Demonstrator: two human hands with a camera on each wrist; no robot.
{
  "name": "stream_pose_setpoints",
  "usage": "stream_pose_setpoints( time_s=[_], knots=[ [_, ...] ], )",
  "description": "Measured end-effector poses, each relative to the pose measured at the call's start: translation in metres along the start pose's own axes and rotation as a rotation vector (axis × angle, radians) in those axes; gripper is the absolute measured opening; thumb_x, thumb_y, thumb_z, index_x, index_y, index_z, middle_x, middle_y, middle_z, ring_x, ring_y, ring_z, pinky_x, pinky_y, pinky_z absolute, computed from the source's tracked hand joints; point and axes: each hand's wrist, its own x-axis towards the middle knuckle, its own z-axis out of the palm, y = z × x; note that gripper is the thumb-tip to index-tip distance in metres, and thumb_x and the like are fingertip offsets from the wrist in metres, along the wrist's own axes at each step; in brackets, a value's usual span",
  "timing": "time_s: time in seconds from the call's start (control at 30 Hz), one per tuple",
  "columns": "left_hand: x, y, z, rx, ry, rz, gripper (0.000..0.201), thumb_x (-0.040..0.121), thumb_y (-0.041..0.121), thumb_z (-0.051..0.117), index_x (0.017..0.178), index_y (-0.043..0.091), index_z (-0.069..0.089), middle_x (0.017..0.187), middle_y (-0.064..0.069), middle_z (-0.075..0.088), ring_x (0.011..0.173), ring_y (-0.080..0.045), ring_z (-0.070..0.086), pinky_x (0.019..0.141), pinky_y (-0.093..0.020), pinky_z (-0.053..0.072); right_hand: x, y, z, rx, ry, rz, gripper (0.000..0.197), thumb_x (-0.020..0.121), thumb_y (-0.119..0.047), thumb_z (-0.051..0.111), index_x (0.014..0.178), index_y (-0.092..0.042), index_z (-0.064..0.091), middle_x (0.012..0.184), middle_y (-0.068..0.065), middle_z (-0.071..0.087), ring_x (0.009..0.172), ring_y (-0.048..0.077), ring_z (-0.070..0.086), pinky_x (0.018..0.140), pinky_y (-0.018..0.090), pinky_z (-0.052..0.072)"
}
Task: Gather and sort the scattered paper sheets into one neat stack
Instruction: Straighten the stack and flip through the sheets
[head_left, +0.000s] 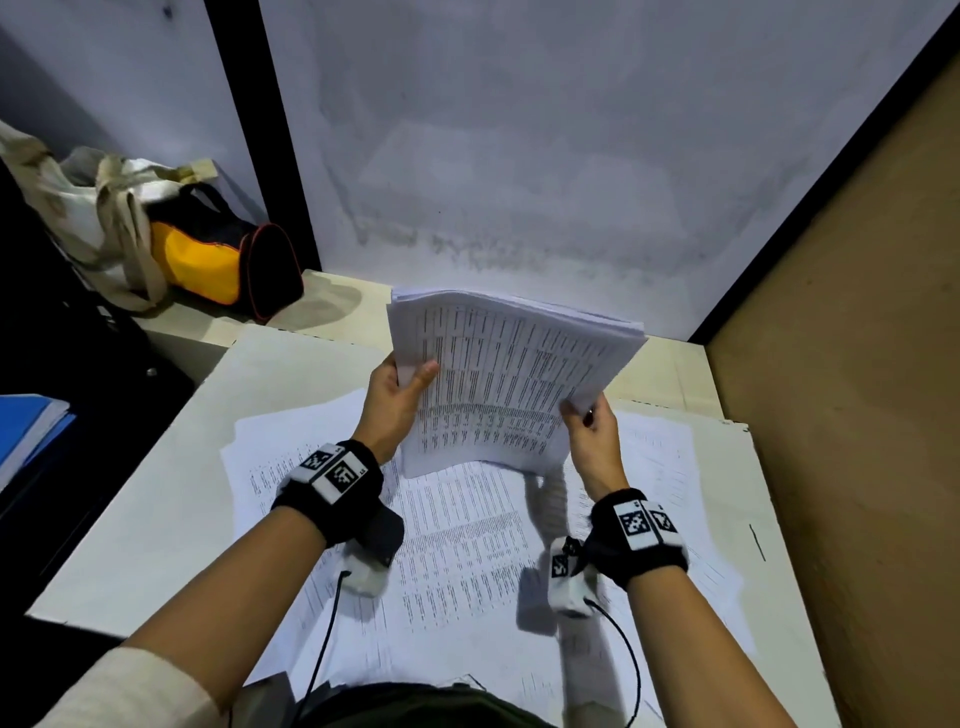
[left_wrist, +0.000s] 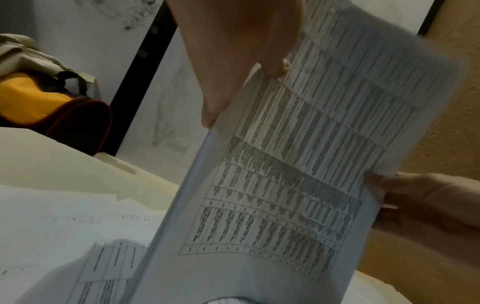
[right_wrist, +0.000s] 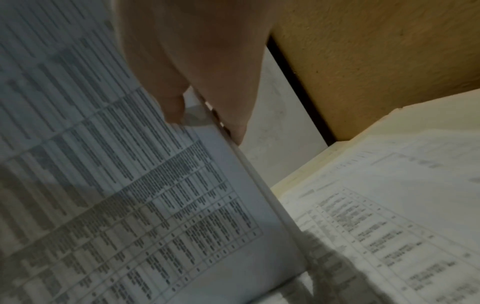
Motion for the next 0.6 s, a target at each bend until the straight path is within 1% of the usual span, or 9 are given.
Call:
stream_pose_setpoints(
  time_s=[0.07, 0.17, 0.2, 0.27, 0.33, 0.4, 0.47, 0.53, 0.6],
  knots=[
    [-0.002, 0.006, 0.000, -0.010, 0.000, 0.017, 0.020, 0.092, 0.012, 0.050, 0.110, 0.016, 0.055, 0.086, 0.015, 0.072, 0.085, 0.001, 0.067, 0.078, -0.016, 0.054, -0.001, -0.004, 0.000, -0.014, 0.007, -0.024, 0.033, 0.095, -0.004, 0.045, 0.127, -0.007, 0.043, 0.119, 0.007, 0.057, 0.108, 0.018, 0.054, 0.102, 0.041, 0.043],
    [-0.003, 0.013, -0.005, -0.037, -0.002, 0.052, 0.024, 0.092, 0.012, 0.050, 0.115, 0.015, 0.051, 0.104, 0.006, 0.065, 0.093, -0.004, 0.065, 0.082, -0.020, 0.054, -0.005, -0.008, -0.003, -0.014, -0.046, -0.080, 0.031, 0.096, -0.004, 0.041, 0.126, -0.012, 0.040, 0.105, -0.008, 0.055, 0.094, 0.000, 0.054, 0.084, 0.017, 0.048],
    [-0.004, 0.014, -0.007, -0.027, -0.014, 0.061, 0.025, 0.091, 0.012, 0.051, 0.115, 0.017, 0.049, 0.107, 0.005, 0.063, 0.094, -0.003, 0.064, 0.081, -0.020, 0.054, -0.007, -0.011, -0.005, -0.010, -0.074, -0.095, 0.033, 0.096, -0.006, 0.043, 0.127, -0.013, 0.037, 0.106, -0.010, 0.054, 0.095, -0.002, 0.053, 0.082, 0.015, 0.047],
    [-0.005, 0.014, -0.010, -0.001, -0.019, 0.069, 0.028, 0.089, 0.012, 0.054, 0.115, 0.018, 0.046, 0.107, 0.006, 0.060, 0.092, 0.003, 0.063, 0.076, -0.014, 0.052, -0.007, -0.012, -0.009, -0.044, -0.108, -0.124, 0.038, 0.094, -0.008, 0.048, 0.130, -0.012, 0.035, 0.112, -0.007, 0.053, 0.100, 0.002, 0.053, 0.089, 0.021, 0.046],
    [-0.004, 0.013, -0.014, 0.012, 0.007, 0.070, 0.034, 0.088, 0.012, 0.056, 0.118, 0.016, 0.042, 0.109, 0.006, 0.059, 0.097, 0.001, 0.060, 0.077, -0.012, 0.051, -0.004, -0.011, -0.010, -0.064, -0.120, -0.143, 0.039, 0.093, -0.009, 0.051, 0.128, -0.012, 0.036, 0.114, -0.004, 0.054, 0.100, 0.000, 0.053, 0.091, 0.021, 0.046],
    [-0.002, 0.013, -0.015, 0.033, 0.010, 0.068, 0.035, 0.088, 0.014, 0.055, 0.120, 0.015, 0.040, 0.112, 0.002, 0.058, 0.103, -0.007, 0.058, 0.083, -0.019, 0.050, -0.002, -0.012, -0.009, -0.067, -0.131, -0.146, 0.035, 0.092, -0.010, 0.053, 0.124, -0.014, 0.040, 0.110, -0.006, 0.057, 0.101, 0.001, 0.055, 0.090, 0.023, 0.046],
    [-0.002, 0.016, -0.015, 0.059, 0.002, 0.058, 0.034, 0.090, 0.015, 0.052, 0.123, 0.012, 0.040, 0.115, -0.004, 0.057, 0.103, -0.010, 0.057, 0.086, -0.024, 0.049, -0.002, -0.018, -0.004, -0.066, -0.144, -0.141, 0.028, 0.092, -0.009, 0.052, 0.119, -0.014, 0.045, 0.105, -0.007, 0.059, 0.099, 0.005, 0.057, 0.093, 0.030, 0.047],
    [-0.002, 0.019, -0.012, 0.065, -0.003, 0.045, 0.034, 0.092, 0.013, 0.048, 0.126, 0.006, 0.041, 0.115, -0.007, 0.057, 0.100, -0.010, 0.058, 0.087, -0.028, 0.050, -0.001, -0.023, 0.003, -0.044, -0.121, -0.117, 0.025, 0.092, -0.005, 0.050, 0.116, -0.007, 0.049, 0.103, -0.002, 0.061, 0.096, 0.011, 0.058, 0.097, 0.038, 0.047],
    [-0.004, 0.025, -0.009, 0.063, 0.003, 0.051, 0.035, 0.093, 0.011, 0.047, 0.126, 0.004, 0.041, 0.112, -0.005, 0.058, 0.098, -0.009, 0.059, 0.086, -0.026, 0.052, -0.004, -0.029, 0.007, -0.027, -0.076, -0.123, 0.031, 0.092, -0.004, 0.050, 0.123, 0.001, 0.048, 0.108, 0.005, 0.060, 0.101, 0.017, 0.056, 0.099, 0.040, 0.046]
  ],
)
